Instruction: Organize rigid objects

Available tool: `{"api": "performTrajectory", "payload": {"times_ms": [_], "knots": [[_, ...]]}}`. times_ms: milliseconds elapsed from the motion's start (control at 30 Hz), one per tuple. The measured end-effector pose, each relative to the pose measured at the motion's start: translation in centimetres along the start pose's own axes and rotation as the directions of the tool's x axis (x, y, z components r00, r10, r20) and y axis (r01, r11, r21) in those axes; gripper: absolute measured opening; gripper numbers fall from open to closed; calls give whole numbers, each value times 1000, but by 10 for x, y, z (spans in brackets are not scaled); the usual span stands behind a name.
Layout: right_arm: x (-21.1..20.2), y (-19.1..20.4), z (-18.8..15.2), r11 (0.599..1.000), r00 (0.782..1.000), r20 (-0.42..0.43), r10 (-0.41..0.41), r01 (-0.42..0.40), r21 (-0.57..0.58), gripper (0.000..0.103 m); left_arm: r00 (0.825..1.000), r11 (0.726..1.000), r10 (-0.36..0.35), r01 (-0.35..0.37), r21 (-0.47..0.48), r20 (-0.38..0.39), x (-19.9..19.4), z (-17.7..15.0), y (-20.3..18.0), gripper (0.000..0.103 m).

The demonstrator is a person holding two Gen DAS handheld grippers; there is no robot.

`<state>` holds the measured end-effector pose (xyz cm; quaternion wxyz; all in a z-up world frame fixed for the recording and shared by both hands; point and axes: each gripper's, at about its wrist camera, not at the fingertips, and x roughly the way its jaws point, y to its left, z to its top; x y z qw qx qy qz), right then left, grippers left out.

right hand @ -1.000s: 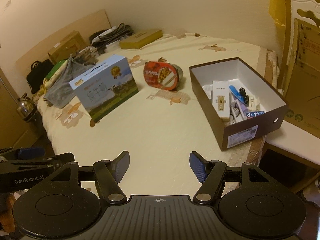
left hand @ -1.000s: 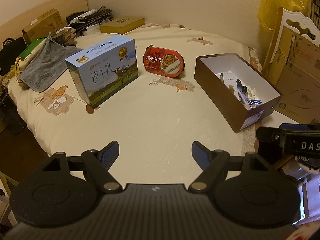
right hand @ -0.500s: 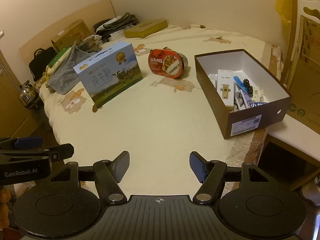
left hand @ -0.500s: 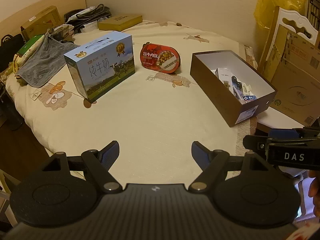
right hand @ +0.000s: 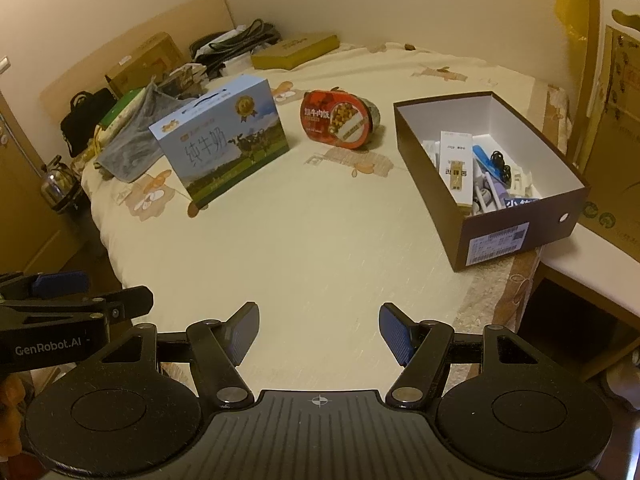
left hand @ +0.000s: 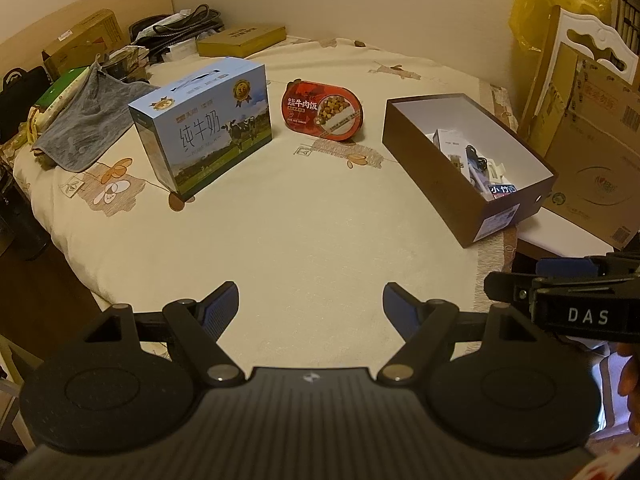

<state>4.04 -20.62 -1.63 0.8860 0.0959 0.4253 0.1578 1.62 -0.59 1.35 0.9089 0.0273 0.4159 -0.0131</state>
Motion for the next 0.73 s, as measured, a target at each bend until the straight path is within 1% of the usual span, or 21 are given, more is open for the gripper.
{"api": "performTrajectory", "payload": {"times_ms": [733], "knots": [[10,-4,-4,1000,1000,-27,-3,3,6,64,1000,1000,-1,1,9,-20,13,-2,0,76]]}}
